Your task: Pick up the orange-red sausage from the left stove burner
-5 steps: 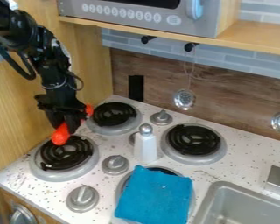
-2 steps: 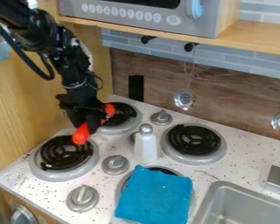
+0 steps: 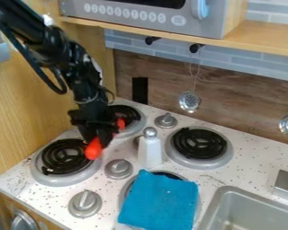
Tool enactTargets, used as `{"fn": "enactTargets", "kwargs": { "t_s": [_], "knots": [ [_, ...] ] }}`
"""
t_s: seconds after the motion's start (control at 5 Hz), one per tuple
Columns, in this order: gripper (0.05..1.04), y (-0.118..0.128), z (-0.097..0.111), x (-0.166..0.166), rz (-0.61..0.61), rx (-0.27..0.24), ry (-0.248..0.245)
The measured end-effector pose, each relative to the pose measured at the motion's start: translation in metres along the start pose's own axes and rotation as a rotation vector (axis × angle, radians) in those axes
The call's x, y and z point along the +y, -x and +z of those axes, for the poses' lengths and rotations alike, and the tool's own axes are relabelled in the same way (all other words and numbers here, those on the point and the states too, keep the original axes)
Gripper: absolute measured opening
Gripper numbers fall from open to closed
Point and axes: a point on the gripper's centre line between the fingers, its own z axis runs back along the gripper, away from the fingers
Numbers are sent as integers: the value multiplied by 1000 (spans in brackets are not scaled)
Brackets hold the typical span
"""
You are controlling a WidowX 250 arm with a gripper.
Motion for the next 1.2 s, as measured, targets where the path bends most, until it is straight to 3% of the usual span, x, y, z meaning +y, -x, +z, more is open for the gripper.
{"fn": "enactTargets", "kwargs": {
  "t_s": [0.2,0.8,1.0,1.2],
  "knots": [
    [519,4,-12,1,65,26,-10],
    [560,10,-21,-9,152,7,33],
    [872,11,-23,-14,158,5,65],
    [1012,13,-23,-20,128,2,106]
  ]
}}
